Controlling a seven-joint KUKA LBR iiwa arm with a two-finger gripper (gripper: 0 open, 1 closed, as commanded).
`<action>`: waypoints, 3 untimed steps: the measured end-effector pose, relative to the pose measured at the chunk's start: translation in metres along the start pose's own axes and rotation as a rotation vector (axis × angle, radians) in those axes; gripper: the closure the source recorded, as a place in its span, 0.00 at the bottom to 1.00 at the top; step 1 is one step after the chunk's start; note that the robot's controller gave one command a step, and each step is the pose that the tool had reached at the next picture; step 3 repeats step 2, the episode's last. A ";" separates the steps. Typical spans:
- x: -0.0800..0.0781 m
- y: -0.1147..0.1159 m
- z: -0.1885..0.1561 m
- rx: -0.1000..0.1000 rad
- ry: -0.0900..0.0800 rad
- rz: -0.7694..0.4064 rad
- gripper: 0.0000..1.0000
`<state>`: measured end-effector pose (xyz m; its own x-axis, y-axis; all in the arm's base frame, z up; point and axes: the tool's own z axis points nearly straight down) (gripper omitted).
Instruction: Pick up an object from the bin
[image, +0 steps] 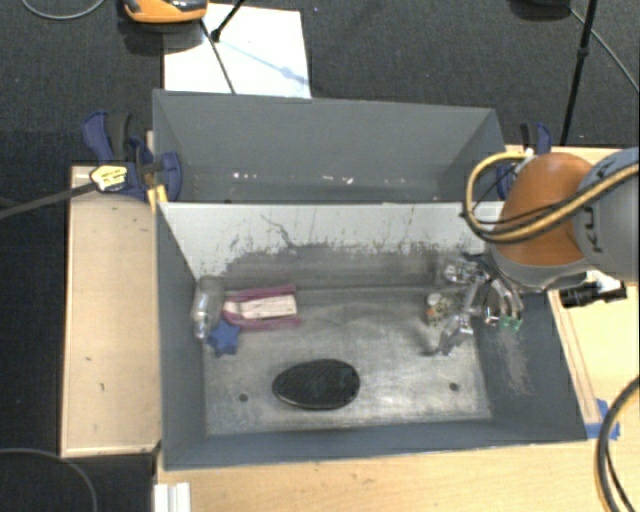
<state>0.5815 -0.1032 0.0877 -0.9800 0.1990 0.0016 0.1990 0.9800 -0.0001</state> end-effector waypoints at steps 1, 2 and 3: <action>0.000 0.001 -0.001 0.000 -0.001 -0.004 1.00; 0.027 -0.021 -0.188 0.002 -0.013 -0.290 1.00; 0.027 -0.021 -0.188 0.002 -0.013 -0.290 1.00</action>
Offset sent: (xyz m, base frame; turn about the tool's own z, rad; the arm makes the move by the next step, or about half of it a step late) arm 0.0000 0.0000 0.0000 0.0000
